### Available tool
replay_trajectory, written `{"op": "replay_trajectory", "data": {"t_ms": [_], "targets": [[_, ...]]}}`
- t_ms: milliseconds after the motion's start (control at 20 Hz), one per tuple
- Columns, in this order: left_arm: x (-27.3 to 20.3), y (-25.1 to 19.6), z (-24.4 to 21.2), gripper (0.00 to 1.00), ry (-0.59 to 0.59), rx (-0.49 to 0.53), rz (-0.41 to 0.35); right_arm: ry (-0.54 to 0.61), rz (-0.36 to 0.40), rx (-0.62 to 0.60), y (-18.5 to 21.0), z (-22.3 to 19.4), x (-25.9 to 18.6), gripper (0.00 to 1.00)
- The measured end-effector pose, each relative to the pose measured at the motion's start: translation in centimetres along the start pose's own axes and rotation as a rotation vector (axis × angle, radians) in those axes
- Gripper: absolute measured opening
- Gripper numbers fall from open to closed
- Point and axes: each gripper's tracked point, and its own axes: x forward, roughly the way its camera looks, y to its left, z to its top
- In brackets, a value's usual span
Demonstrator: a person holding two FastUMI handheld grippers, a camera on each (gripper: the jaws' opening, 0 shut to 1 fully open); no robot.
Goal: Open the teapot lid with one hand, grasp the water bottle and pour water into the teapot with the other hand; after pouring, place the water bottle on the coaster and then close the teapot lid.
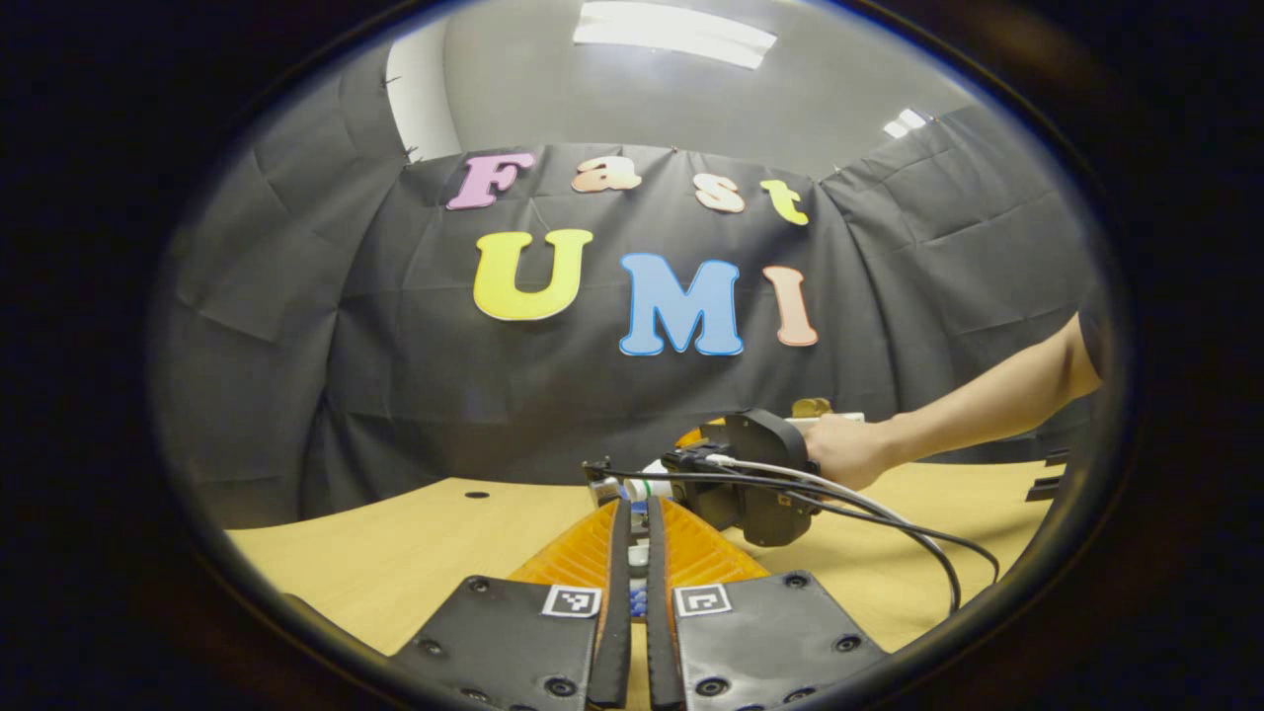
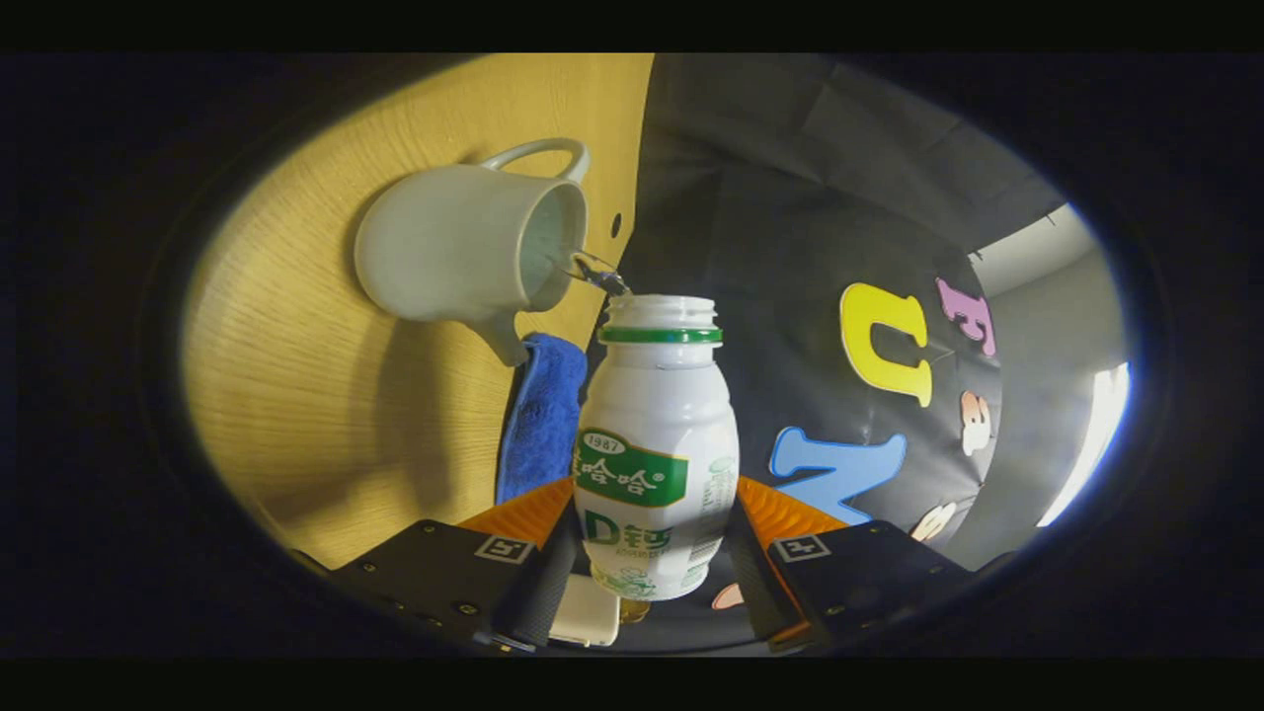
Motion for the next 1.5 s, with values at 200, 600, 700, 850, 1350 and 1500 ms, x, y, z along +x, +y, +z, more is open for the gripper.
{"op": "replay_trajectory", "data": {"t_ms": [200, 600, 700, 850, 1350, 1500], "targets": [[0.02, -0.12, -0.18, 0.17, 0.003, 0.0, -0.001, -0.002, -0.013, -0.025, -0.19, 0.01, -0.01, 0.73], [0.1, -0.08, -0.32, 0.17, 0.008, -0.002, -0.004, 0.0, -0.021, -0.051, -0.48, 0.02, -0.02, 0.73], [0.11, -0.15, -0.35, 0.17, 0.009, -0.003, -0.006, -0.001, -0.02, -0.058, -0.5, 0.08, -0.01, 0.73], [-0.02, -0.16, -0.45, 0.17, 0.009, -0.004, -0.007, -0.002, -0.017, -0.068, -0.53, 0.08, -0.01, 0.73], [0.05, -0.13, -0.51, 0.17, 0.009, -0.008, -0.009, -0.01, -0.012, -0.116, -0.89, 0.29, -0.06, 0.73], [0.04, -0.2, -0.41, 0.17, 0.01, -0.015, -0.013, -0.013, -0.008, -0.114, -0.76, 0.4, -0.1, 0.73]]}}
